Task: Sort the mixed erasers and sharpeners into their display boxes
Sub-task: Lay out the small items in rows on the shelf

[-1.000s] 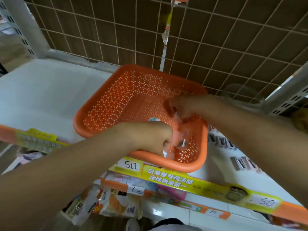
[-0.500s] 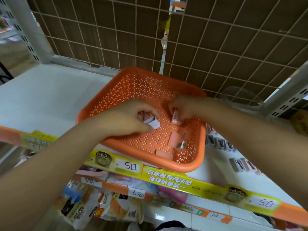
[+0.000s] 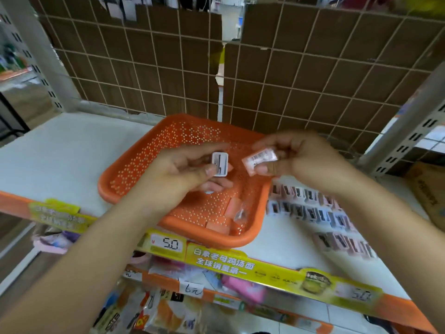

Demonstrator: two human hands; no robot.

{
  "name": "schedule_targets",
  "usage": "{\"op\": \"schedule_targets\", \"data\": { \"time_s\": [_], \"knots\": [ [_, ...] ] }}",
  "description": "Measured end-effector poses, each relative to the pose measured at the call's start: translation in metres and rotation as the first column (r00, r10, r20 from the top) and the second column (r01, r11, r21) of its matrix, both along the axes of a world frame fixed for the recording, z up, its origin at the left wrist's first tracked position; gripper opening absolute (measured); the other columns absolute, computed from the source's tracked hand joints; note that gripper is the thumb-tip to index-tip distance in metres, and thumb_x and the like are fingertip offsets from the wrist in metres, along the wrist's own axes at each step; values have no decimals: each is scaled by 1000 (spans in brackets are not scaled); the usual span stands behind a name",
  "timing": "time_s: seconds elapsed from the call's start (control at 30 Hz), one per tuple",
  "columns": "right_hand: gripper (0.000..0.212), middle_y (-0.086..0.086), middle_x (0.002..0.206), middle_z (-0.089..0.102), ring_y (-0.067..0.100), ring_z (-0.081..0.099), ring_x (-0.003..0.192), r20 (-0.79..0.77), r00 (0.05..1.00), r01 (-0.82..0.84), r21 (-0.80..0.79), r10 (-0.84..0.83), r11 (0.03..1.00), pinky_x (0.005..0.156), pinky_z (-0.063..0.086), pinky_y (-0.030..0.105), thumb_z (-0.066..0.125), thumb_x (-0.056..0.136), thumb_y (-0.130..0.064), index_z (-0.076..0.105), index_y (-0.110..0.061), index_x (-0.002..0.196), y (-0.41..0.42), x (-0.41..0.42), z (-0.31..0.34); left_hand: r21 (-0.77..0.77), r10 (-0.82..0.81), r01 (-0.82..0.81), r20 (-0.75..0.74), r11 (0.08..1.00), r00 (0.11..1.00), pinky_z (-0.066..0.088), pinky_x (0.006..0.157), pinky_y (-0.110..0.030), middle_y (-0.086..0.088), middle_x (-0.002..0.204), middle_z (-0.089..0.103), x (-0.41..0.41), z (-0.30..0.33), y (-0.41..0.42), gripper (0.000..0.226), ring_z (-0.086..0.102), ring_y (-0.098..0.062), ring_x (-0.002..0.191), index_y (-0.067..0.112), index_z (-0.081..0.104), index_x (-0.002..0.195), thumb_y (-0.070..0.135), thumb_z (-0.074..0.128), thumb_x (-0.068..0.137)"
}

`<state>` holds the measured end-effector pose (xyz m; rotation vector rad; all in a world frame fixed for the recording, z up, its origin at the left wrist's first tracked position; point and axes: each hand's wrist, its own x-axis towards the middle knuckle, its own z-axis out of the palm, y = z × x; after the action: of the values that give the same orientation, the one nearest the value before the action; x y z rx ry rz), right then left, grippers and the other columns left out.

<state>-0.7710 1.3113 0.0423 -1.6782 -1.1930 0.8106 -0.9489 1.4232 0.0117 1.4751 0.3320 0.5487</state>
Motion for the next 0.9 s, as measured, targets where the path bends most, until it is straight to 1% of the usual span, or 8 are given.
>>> {"op": "schedule_targets", "data": {
  "time_s": [0.07,0.17,0.3,0.43,0.6,0.7,0.8,0.9],
  "knots": [
    [35,-6,71,68,2,62,61,-49,999,11,47,-9,999,57,53,15,73,55,-12,64,-22,88,-23,7,1,-21,11,-10,32,1000,999,57,68,-23,-4,83,72,7,1,-16,35,70,-21,73,26,71,94,2,69,69],
    [33,-9,68,69,1,63,61,-95,995,48,105,-38,993,57,51,13,71,57,-4,64,-17,87,-57,24,3,-21,33,-31,93,999,995,55,61,-21,-5,79,72,22,5,-42,39,69,-18,67,31,74,91,5,70,62],
    [33,-10,68,70,2,64,65,-99,991,97,114,-86,989,59,52,13,72,53,-6,65,-18,84,-99,54,-1,-113,92,-74,171,991,981,55,54,-21,-9,76,71,50,6,-84,44,69,-21,62,19,70,91,-2,76,54],
    [34,-8,71,71,4,65,67,-105,988,121,117,-109,986,60,52,15,74,51,-9,66,-20,83,-140,81,-7,-149,196,-173,159,974,968,53,56,-17,-4,74,72,78,-12,-123,25,70,-21,65,17,68,88,7,54,70],
    [34,-8,69,70,3,63,63,-114,988,119,92,-109,989,55,52,16,71,64,9,66,-19,82,-176,99,-17,-192,211,-190,96,963,973,56,67,-20,-4,83,71,88,-40,-148,33,70,-21,72,18,67,93,5,66,62],
    [35,-8,72,71,5,66,68,-146,983,120,74,-109,990,61,55,18,71,65,10,66,-21,82,-187,101,-23,-109,210,-207,19,972,977,54,73,-27,1,87,70,90,-54,-155,57,68,-18,79,19,62,96,15,82,43],
    [35,-5,74,71,8,67,67,-183,976,131,62,-117,990,60,56,21,70,65,11,66,-20,81,-192,98,-28,60,278,-273,-113,960,954,53,73,-35,-3,82,65,95,-68,-154,45,61,-22,76,20,58,93,9,75,52],
    [37,-4,76,70,9,66,66,-199,969,165,68,-148,984,57,56,21,71,65,13,66,-22,79,-192,92,-34,375,299,-207,-206,904,932,45,74,-14,1,87,58,97,-85,-145,38,56,-15,77,31,60,93,16,76,62]
  ]
}}
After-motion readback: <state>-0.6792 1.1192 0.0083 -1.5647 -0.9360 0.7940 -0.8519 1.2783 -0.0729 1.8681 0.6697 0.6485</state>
